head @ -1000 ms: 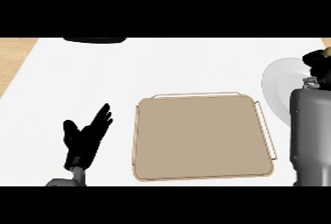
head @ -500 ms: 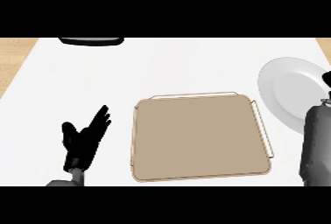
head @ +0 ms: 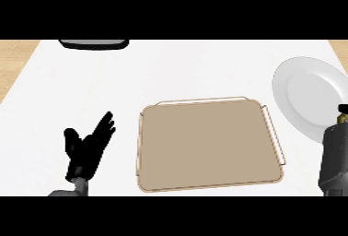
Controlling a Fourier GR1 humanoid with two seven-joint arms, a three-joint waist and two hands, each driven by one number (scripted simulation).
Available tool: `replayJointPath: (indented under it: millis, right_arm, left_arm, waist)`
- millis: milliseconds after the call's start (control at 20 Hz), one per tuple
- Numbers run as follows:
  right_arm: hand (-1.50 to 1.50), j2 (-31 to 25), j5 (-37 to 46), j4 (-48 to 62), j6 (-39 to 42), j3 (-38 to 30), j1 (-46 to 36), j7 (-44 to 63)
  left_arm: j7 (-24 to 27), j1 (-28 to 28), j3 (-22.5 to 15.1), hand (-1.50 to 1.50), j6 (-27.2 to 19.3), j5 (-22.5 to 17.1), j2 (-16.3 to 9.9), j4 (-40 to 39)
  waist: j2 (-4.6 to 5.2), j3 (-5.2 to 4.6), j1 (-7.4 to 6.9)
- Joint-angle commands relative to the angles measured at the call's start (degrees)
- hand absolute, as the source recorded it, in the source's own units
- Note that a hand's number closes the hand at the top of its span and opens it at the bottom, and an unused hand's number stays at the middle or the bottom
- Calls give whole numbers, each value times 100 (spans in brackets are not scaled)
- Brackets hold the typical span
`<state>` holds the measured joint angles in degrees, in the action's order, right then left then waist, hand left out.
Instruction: Pick the squash from the tray and place it in the plate
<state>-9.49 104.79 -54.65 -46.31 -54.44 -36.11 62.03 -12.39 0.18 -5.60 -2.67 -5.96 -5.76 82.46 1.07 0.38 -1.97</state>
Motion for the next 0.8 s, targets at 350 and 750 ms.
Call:
replayJointPath:
  millis: [350, 750]
  right_arm:
    - [-150, -413, -2236, 1490, -2648, -27, -132, -1648]
    - [-150, -122, -3325, 1150, -3896, 397, 4, -2250]
  left_arm:
    - [48, 15, 140, 0, 154, -96, -130, -35]
    - [-143, 101, -11, 0, 35, 61, -51, 61]
  waist:
    - [-31, -1, -29]
    - [-83, -16, 84]
